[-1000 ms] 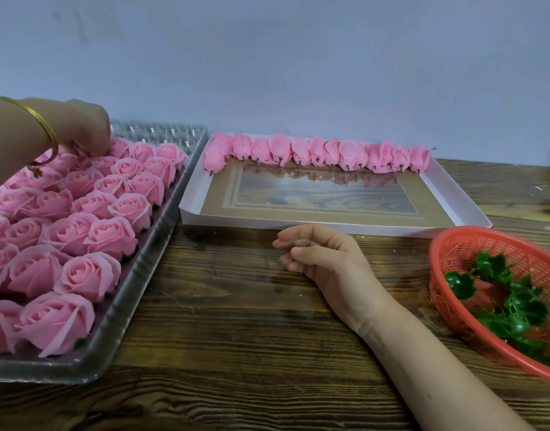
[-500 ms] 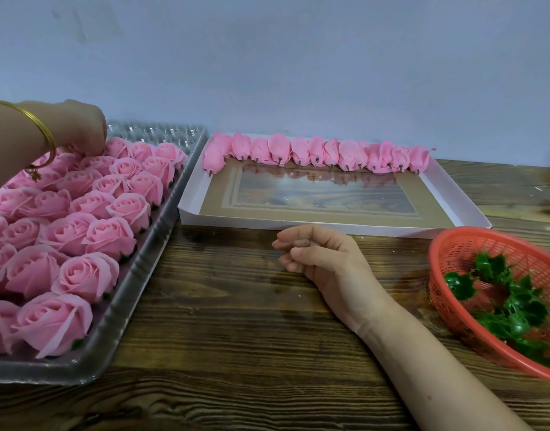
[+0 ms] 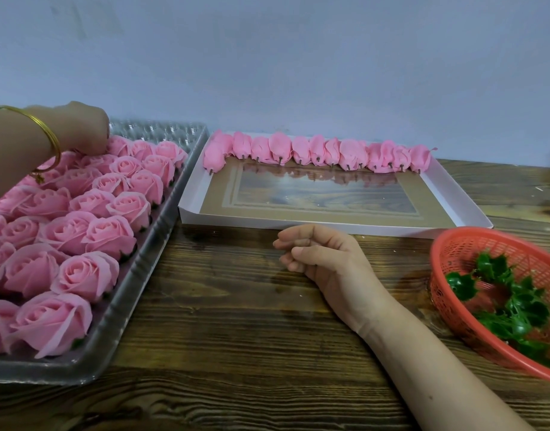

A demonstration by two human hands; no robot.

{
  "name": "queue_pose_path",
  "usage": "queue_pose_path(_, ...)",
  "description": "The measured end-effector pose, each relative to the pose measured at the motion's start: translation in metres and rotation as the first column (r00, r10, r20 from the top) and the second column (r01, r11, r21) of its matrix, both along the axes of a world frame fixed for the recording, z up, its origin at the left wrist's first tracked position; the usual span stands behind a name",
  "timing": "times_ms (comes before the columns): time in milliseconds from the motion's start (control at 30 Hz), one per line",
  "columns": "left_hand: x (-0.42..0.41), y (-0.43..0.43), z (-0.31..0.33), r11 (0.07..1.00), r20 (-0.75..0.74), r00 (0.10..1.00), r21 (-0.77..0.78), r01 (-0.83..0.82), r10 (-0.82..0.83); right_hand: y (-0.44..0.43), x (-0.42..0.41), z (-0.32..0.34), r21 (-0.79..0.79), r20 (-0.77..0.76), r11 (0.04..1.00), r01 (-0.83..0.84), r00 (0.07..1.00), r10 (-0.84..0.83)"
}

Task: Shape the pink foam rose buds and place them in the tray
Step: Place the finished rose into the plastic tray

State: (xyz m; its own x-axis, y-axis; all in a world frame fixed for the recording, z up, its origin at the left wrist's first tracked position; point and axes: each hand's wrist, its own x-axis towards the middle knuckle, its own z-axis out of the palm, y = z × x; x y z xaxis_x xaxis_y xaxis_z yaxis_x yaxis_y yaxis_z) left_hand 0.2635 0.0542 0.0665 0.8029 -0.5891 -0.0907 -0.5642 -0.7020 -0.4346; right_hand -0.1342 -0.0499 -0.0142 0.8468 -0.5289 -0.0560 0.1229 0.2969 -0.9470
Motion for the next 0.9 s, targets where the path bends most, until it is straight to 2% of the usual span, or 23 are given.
queue_pose_path(200, 0.0028, -0.0030, 0.0019, 0.999, -0.065, 0.998, -0.051, -0.020, 0.016, 0.0002, 0.0002, 0.0004, 0.002, 0.002, 1.000, 0.001, 1.000, -0.001)
queue_pose_path(900, 0.0021, 0.0006, 0.0021, 0.995, 0.065, 0.996, 0.082, 0.054, -0.060, 0.0009, -0.0006, 0.0010, 0.003, 0.001, 1.000, 0.006, 1.000, -0.006)
